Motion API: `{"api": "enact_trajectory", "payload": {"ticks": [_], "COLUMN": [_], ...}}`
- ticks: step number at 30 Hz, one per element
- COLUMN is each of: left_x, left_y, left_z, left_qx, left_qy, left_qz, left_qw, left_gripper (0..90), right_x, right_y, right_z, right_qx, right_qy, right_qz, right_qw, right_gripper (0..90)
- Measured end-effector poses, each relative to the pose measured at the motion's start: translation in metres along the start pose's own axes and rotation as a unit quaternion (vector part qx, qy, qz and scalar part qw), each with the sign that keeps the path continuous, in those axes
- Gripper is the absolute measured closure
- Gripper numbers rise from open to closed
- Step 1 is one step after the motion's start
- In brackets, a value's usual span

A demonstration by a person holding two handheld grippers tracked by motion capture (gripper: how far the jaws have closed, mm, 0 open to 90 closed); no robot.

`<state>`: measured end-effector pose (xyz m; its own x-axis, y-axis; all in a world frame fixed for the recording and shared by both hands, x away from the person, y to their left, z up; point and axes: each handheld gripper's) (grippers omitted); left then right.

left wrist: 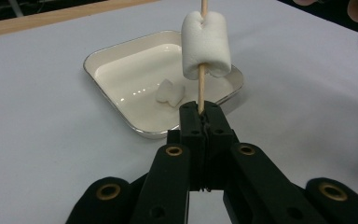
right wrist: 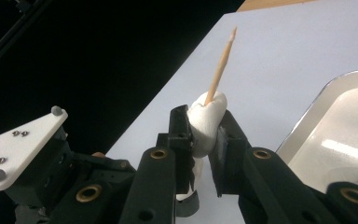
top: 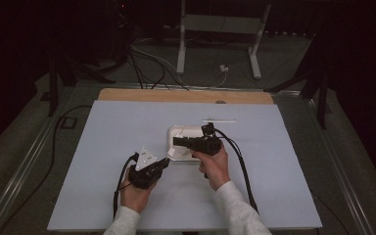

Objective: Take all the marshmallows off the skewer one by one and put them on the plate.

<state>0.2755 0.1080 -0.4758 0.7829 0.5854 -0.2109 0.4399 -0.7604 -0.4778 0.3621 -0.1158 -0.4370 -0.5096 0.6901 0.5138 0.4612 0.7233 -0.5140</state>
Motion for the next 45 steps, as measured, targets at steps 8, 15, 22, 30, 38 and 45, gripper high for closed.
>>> {"api": "enact_trajectory", "payload": {"ticks": [8, 15, 22, 30, 38, 45], "left_x": [0.0, -0.001, -0.002, -0.002, -0.002, 0.007], "left_y": [0.0, -0.002, -0.001, -0.003, -0.005, -0.01], "left_z": [0.0, 0.001, 0.002, 0.004, 0.006, 0.014], "left_qx": [-0.002, 0.0, 0.003, 0.003, 0.009, 0.013], "left_qy": [0.004, 0.013, 0.021, 0.029, 0.035, 0.009], "left_qz": [0.001, 0.001, 0.002, 0.0, -0.004, -0.016], "left_qw": [1.0, 0.9999, 0.9998, 0.9996, 0.9993, 0.9997], "left_gripper": [90.0, 90.0, 90.0, 90.0, 90.0, 90.0], "right_x": [-0.002, -0.004, -0.008, -0.01, -0.014, -0.036], "right_y": [-0.004, -0.008, -0.014, -0.018, -0.021, -0.056], "right_z": [-0.004, -0.007, -0.01, -0.015, -0.018, -0.037], "right_qx": [-0.006, -0.013, -0.02, -0.025, -0.029, -0.084], "right_qy": [0.007, 0.015, 0.024, 0.027, 0.038, 0.068], "right_qz": [0.002, -0.001, -0.002, 0.001, 0.005, 0.025], "right_qw": [1.0, 0.9998, 0.9995, 0.9993, 0.9988, 0.9938], "right_gripper": [80.7, 80.3, 79.4, 78.3, 78.3, 80.3]}}
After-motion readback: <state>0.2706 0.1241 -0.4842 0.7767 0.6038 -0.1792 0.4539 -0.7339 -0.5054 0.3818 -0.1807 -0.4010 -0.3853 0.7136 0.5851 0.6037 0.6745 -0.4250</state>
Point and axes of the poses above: each handheld gripper's, and its own axes: y roughly forward along the jaws, z roughly out of its underside, x roughly to its left, and after that the axes turned 15 degrees about z, right-handed
